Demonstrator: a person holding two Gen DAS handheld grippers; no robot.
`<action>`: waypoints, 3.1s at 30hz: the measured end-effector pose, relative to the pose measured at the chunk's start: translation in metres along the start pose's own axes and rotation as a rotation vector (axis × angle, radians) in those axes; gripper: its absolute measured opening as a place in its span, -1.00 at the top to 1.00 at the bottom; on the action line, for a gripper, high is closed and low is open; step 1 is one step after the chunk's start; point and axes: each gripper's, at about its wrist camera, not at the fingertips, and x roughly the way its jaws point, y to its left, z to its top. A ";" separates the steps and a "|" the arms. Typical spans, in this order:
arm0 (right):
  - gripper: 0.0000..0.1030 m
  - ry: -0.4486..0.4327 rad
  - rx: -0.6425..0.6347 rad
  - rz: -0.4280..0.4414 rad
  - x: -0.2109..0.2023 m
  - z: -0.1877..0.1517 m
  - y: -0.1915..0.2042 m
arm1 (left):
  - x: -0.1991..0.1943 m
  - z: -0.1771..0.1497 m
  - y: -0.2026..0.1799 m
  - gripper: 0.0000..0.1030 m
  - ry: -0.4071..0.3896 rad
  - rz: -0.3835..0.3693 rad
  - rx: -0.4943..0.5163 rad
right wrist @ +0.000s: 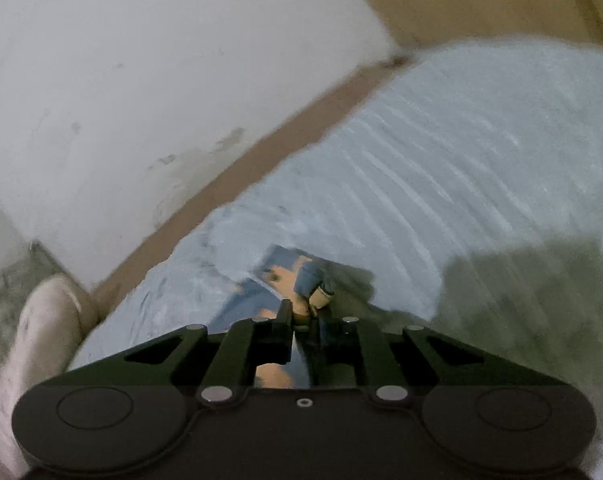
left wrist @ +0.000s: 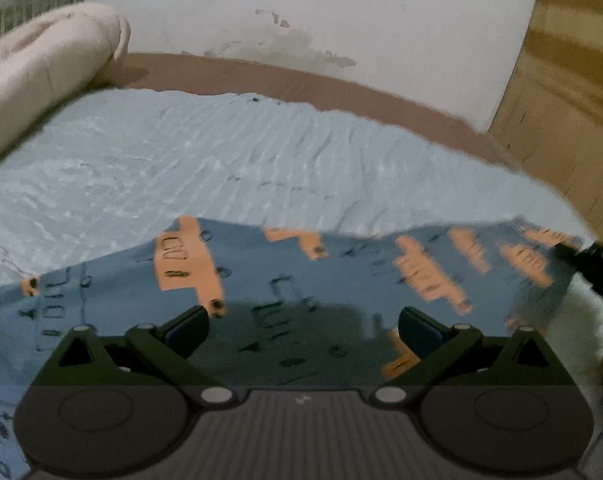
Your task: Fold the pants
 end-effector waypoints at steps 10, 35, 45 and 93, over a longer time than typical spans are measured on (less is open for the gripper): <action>0.77 -0.088 -0.614 0.136 -0.055 -0.043 0.134 | -0.019 0.009 0.010 -0.99 -0.052 -0.217 -0.178; 0.72 0.074 -0.530 0.277 -0.050 -0.157 0.117 | 0.067 0.000 -0.040 -0.59 0.136 -0.295 -0.197; 0.72 0.052 -0.368 0.386 -0.055 -0.149 0.094 | 0.086 0.002 -0.051 0.49 0.127 -0.272 -0.288; 0.72 0.077 -0.562 0.462 -0.094 -0.173 0.187 | -0.025 0.002 0.027 0.83 -0.025 -0.147 -0.169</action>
